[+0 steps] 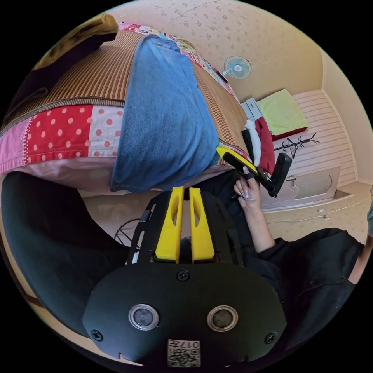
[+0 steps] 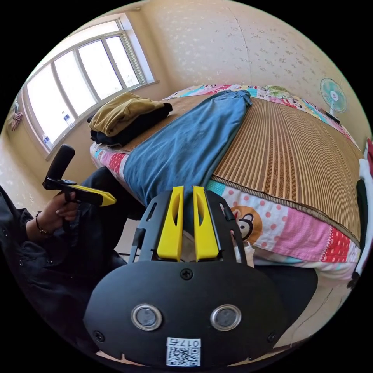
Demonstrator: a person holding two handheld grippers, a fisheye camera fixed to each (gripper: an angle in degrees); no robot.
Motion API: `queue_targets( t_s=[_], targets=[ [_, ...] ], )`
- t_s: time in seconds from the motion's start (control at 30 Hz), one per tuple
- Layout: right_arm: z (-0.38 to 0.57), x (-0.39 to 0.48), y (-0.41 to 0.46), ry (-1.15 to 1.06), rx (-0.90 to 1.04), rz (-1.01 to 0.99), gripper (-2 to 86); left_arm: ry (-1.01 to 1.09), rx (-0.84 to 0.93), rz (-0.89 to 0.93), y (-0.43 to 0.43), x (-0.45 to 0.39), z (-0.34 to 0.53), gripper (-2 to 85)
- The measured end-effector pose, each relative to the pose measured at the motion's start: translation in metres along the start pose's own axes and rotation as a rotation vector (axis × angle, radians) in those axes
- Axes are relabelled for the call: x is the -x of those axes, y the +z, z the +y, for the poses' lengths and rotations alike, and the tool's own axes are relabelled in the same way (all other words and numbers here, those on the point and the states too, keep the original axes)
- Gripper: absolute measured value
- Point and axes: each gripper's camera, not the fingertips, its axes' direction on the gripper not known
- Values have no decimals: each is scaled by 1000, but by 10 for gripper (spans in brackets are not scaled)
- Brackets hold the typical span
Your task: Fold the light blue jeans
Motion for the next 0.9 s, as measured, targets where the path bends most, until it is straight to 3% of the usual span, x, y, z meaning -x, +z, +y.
queue_targets(
  t_s=[0.53, 0.73, 0.9],
  targets=[
    [-14, -36, -3, 86, -3, -31, 51, 34, -8, -14, 21, -18, 0, 36],
    [-16, -68, -8, 170, -35, -129, 45, 221, 53, -4, 70, -61, -22, 40],
    [-15, -95, -12, 217, -62, -191, 34, 331, 105, -297, 128, -109, -45, 89]
  ],
)
